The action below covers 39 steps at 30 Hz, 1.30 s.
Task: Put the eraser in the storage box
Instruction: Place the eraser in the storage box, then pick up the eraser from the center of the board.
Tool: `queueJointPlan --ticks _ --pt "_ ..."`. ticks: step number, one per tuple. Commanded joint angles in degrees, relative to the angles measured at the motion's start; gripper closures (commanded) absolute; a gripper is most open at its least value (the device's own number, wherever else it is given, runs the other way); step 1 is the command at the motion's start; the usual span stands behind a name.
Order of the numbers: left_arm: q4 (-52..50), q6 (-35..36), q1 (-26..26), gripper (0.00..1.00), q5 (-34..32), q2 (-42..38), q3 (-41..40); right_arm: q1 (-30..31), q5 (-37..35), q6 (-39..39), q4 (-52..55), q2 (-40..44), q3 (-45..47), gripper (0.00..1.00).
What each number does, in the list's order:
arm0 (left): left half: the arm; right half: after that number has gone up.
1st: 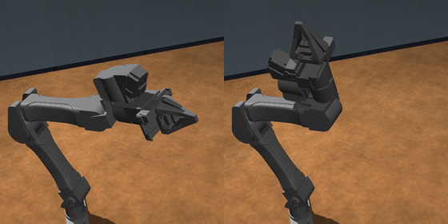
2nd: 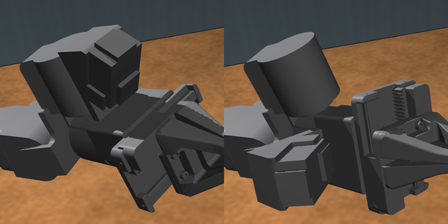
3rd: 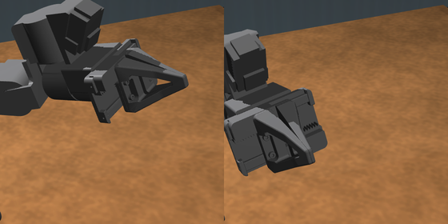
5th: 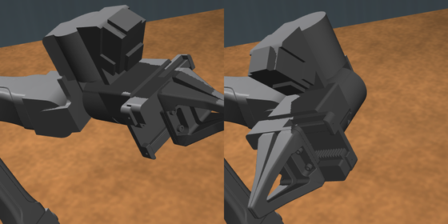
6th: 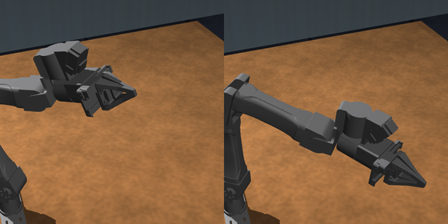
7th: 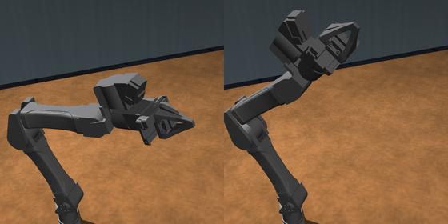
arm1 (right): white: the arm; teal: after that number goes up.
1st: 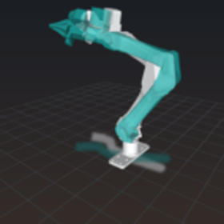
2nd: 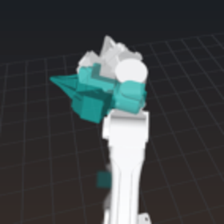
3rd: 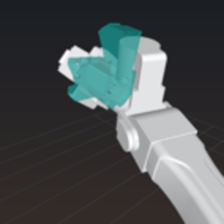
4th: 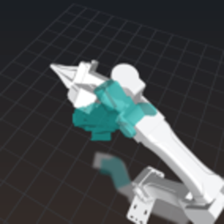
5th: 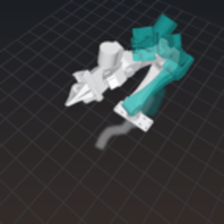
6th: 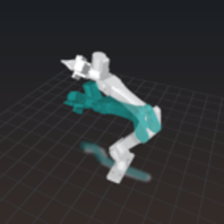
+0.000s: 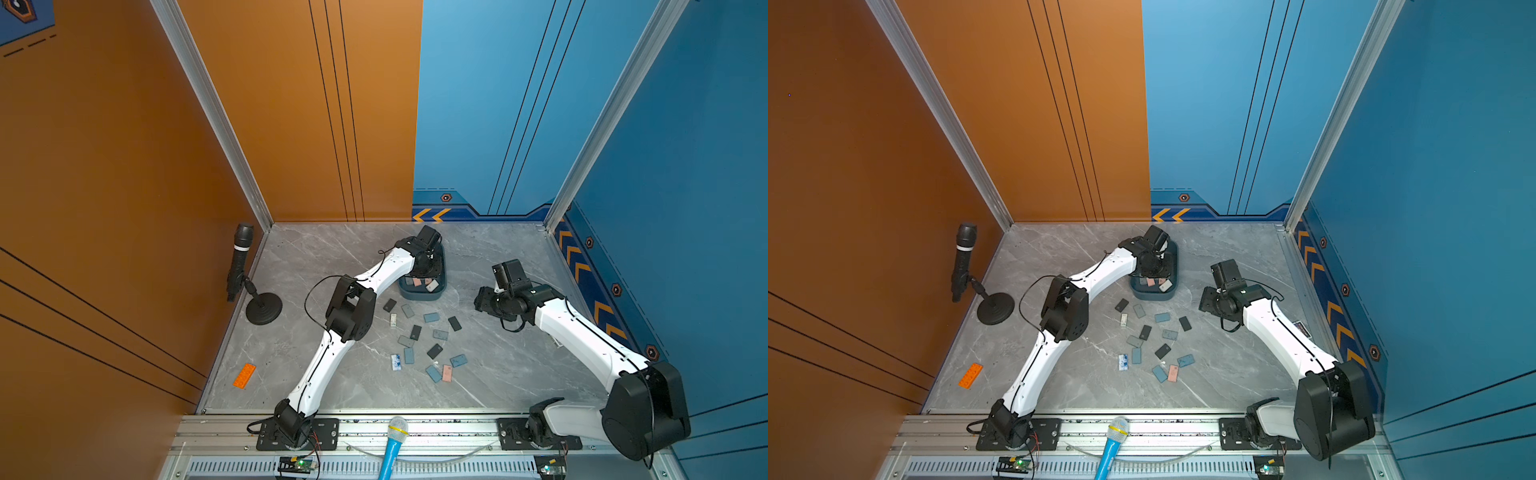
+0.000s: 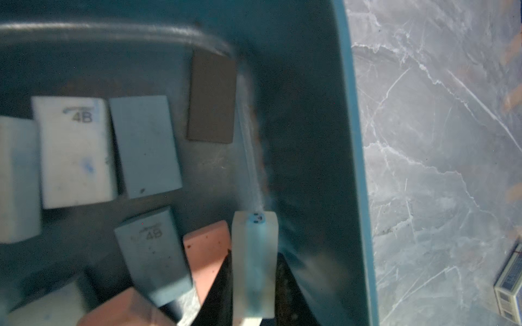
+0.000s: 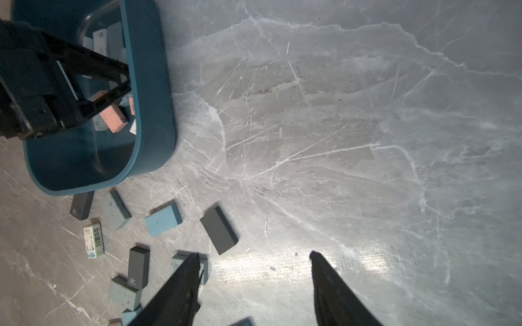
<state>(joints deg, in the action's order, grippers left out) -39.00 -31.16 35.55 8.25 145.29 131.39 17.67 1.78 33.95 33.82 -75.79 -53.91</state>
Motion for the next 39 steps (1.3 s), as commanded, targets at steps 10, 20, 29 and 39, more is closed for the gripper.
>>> queueJointPlan --ticks 10,20,29,39 --pt "-0.9 -0.6 -0.6 0.6 1.0 -4.2 0.3 1.3 1.8 1.2 -0.9 -1.1 0.5 0.37" --pt "-0.8 3.8 -0.2 0.6 -2.5 -17.9 -11.6 6.9 2.5 1.7 -3.3 -4.8 2.1 0.37" --pt "-0.7 7.0 1.1 0.6 -8.0 -32.4 -26.6 9.3 2.3 -0.2 -5.0 -13.5 0.9 0.37" --pt "0.2 5.4 3.3 0.6 -10.6 -44.0 -42.5 11.0 0.3 -1.3 -5.3 -19.2 -1.8 0.37"
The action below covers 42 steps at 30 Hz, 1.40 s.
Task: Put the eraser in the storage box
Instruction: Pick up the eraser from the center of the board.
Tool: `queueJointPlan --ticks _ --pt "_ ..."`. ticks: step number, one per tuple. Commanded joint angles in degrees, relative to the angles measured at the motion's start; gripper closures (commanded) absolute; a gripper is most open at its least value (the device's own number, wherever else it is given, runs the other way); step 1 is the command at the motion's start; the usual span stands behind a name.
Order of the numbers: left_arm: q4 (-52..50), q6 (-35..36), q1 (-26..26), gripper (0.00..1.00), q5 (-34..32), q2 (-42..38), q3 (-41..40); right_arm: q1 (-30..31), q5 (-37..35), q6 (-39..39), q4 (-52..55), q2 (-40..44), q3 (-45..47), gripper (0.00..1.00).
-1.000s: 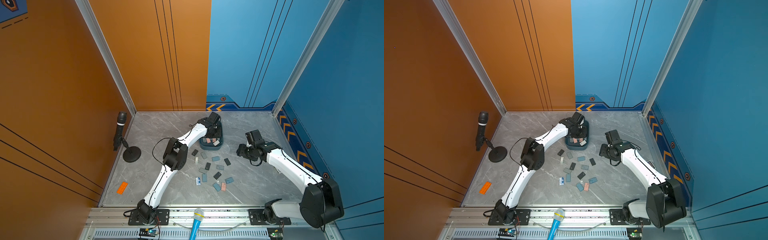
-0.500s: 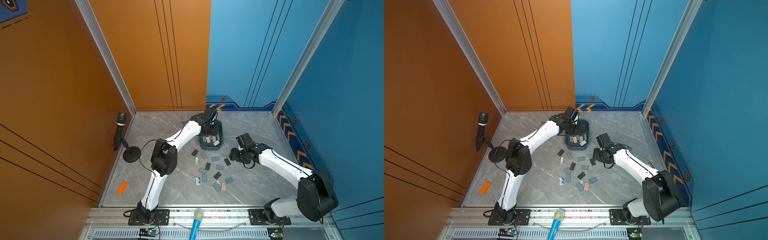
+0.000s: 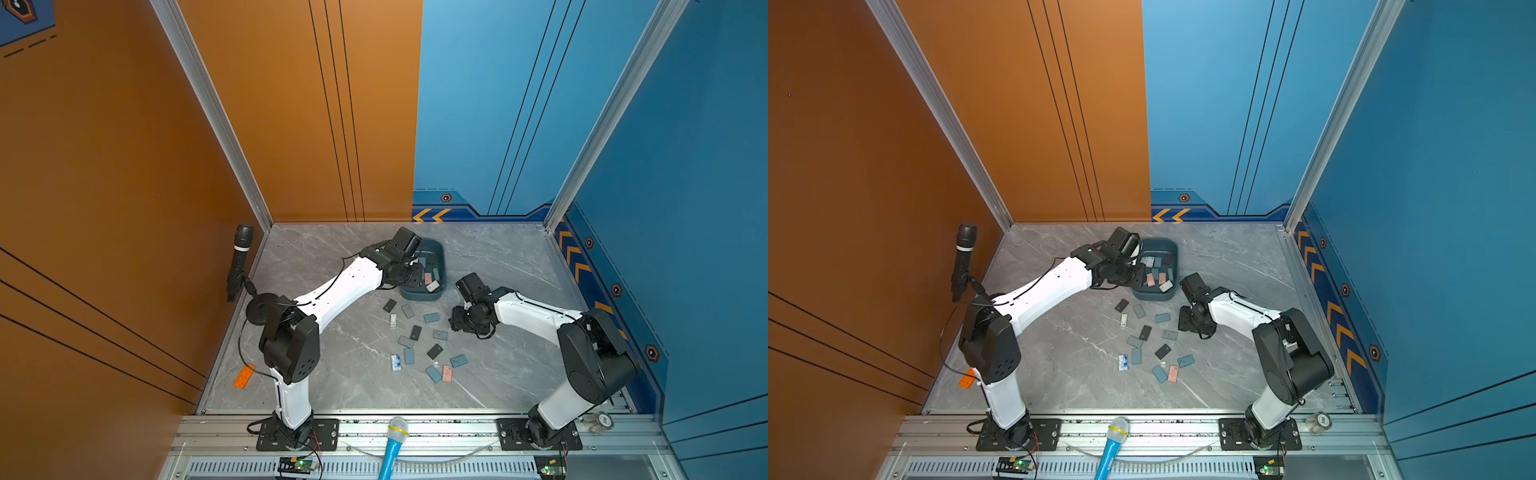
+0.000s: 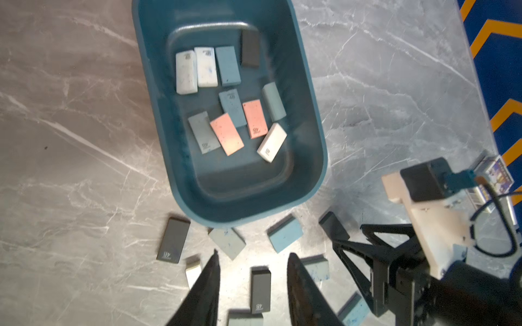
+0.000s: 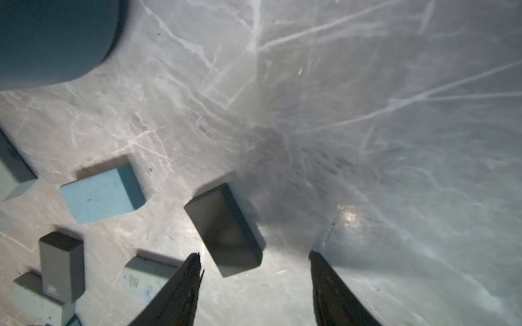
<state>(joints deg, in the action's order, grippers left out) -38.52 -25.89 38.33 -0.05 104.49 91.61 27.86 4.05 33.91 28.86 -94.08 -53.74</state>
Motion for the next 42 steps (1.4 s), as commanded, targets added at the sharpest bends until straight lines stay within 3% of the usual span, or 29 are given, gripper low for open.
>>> queueJointPlan --ticks 1,21,36,42 --pt "-0.3 -0.2 0.5 0.6 -2.4 -3.8 -3.9 1.1 -2.1 -1.3 -0.3 -1.2 -2.2 0.37" --pt "0.4 -4.9 1.3 0.6 -5.9 -12.3 -16.2 3.3 -8.6 -2.3 3.6 -8.0 -5.6 0.54" --pt "0.6 -5.5 0.8 0.6 -8.8 -18.5 -22.4 6.0 -10.5 -0.1 5.4 -5.9 -3.7 0.87" --pt "1.0 -6.3 0.3 0.6 -9.2 -21.3 -25.2 6.2 -10.6 0.2 5.5 -4.7 -3.8 0.91"
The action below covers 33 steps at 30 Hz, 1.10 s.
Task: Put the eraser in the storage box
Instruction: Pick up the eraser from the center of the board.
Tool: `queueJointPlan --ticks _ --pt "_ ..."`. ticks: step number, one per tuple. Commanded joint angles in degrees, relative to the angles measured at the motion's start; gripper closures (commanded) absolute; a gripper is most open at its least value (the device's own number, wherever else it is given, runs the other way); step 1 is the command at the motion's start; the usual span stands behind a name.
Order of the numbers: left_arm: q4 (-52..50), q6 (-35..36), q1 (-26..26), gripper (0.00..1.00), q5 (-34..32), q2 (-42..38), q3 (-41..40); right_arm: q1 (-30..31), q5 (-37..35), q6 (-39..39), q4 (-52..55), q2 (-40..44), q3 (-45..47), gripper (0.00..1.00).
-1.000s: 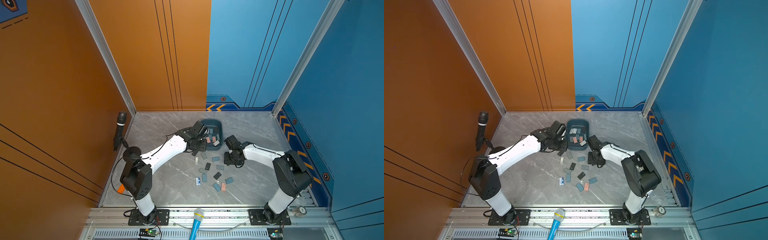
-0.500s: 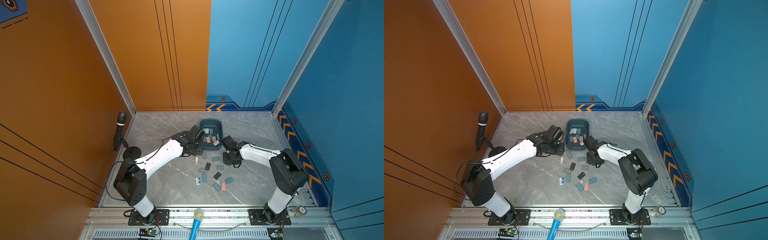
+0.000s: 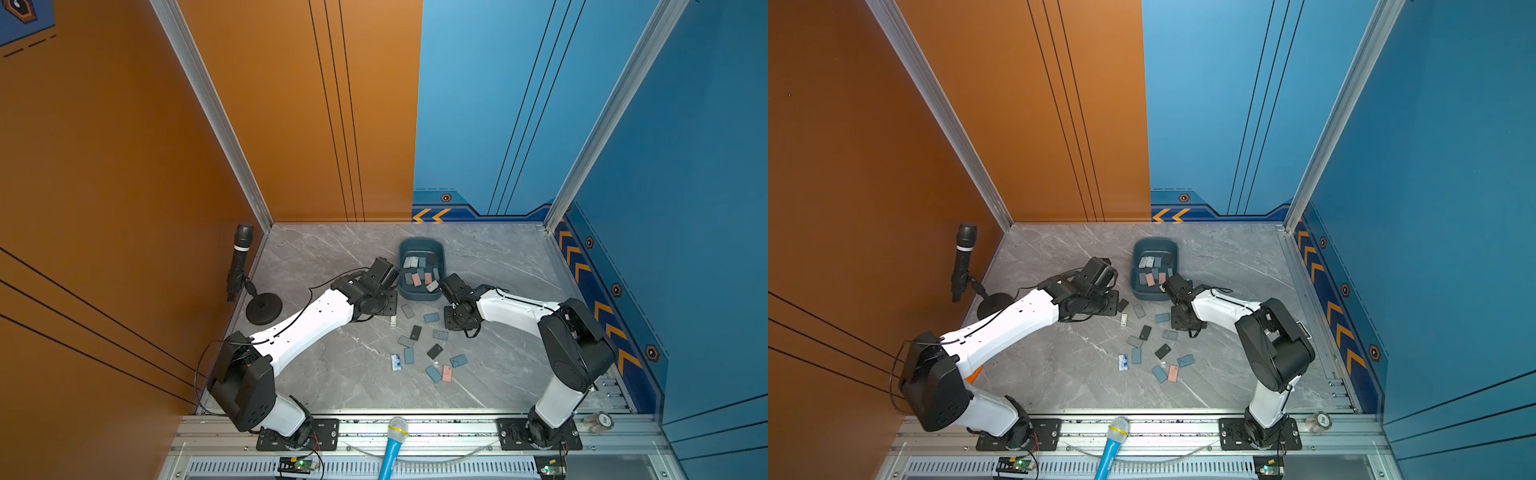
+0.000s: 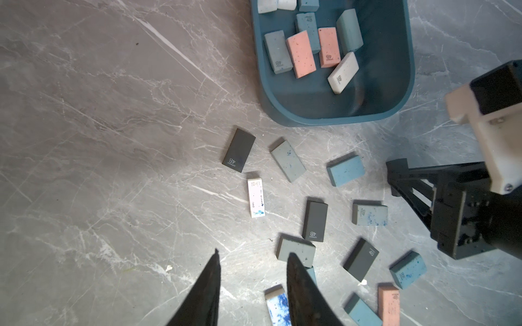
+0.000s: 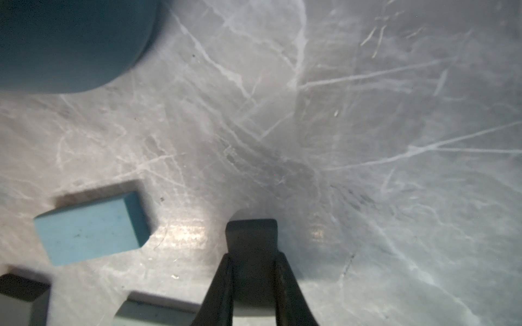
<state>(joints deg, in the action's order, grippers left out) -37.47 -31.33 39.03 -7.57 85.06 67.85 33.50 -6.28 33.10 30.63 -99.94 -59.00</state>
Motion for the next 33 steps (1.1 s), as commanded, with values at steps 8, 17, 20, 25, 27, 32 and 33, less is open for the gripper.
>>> queueJointPlan --ticks 8,17,20,25,27,32,33 --pt "0.8 -1.7 -1.5 0.6 -2.2 -4.9 -5.2 0.5 -0.3 0.6 5.5 2.5 -0.9 0.93" --pt "2.3 -2.3 -2.5 0.6 -1.1 -5.6 -7.4 0.4 -1.5 -0.5 9.2 5.4 -5.0 0.92" --pt "2.7 -2.3 -2.8 0.6 -0.9 -5.6 -8.0 0.3 -1.8 -1.3 10.7 5.7 -7.4 0.91" --pt "3.6 -2.6 -3.4 0.6 -0.6 -5.8 -10.3 -0.2 -1.6 -3.5 12.9 4.7 -13.9 0.89" --pt "4.0 -2.9 -3.8 0.6 -0.3 -5.9 -11.0 -0.4 -1.3 -4.3 13.4 3.9 -17.0 0.89" --pt "4.1 -4.0 -3.8 0.6 0.5 -6.4 -11.7 -1.4 0.4 -5.9 13.9 1.5 -24.0 0.89" --pt "4.1 -4.3 -3.7 0.6 0.9 -6.7 -11.8 -1.6 0.9 -6.3 13.9 0.7 -25.4 0.89"
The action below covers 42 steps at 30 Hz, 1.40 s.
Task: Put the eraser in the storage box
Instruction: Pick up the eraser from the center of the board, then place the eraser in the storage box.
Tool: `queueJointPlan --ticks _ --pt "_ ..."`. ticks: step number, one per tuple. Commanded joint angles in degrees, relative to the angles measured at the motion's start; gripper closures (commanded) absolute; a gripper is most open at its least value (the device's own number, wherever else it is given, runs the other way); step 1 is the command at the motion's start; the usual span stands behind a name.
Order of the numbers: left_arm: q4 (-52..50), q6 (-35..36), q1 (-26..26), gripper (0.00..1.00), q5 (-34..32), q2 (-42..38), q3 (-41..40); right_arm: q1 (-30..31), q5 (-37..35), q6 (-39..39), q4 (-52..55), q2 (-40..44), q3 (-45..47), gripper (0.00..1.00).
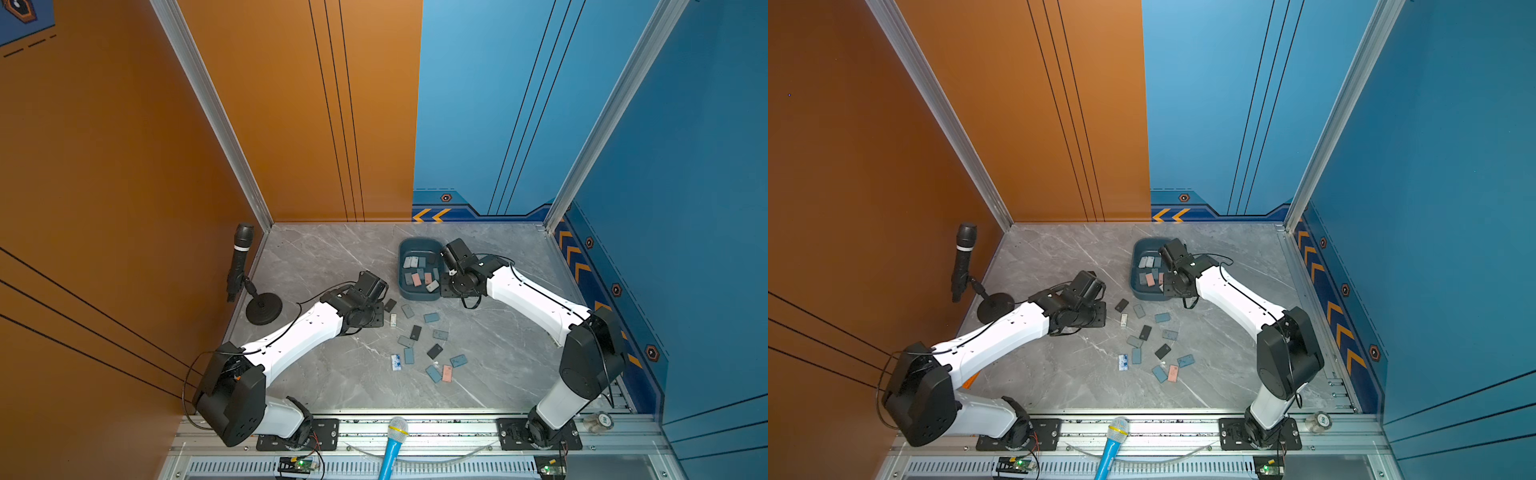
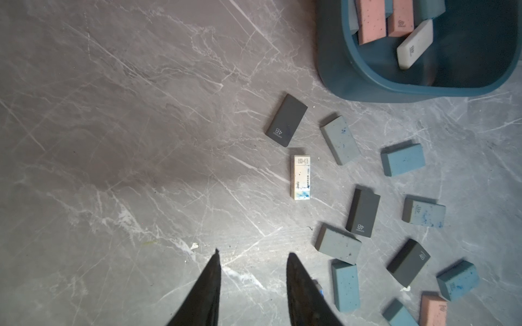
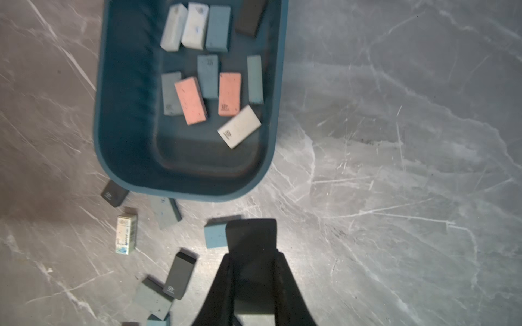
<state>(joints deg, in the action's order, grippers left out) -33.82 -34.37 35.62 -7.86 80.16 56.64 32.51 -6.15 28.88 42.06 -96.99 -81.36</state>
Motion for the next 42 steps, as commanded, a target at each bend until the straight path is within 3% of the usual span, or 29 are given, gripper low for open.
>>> queueJointPlan --ticks 1,18,37,42 --pt "0.4 -1.6 -0.2 0.6 1.5 -2.2 -0.9 -0.9 1.2 -2.5 2.5 -3.0 -4.5 0.89" --pt "0.3 -5.5 1.2 0.6 1.2 -5.0 -3.4 -2.1 10.5 -4.1 3.5 -25.8 -28.5 0.89" --pt "0.4 -5.3 1.7 0.6 0.5 -2.7 -3.2 -2.3 13.9 -3.6 5.4 -40.2 -41.4 0.87" --pt "0.4 -5.0 1.3 0.6 0.8 -1.4 -2.7 -2.5 14.2 -3.2 7.0 -41.6 -43.9 0.73"
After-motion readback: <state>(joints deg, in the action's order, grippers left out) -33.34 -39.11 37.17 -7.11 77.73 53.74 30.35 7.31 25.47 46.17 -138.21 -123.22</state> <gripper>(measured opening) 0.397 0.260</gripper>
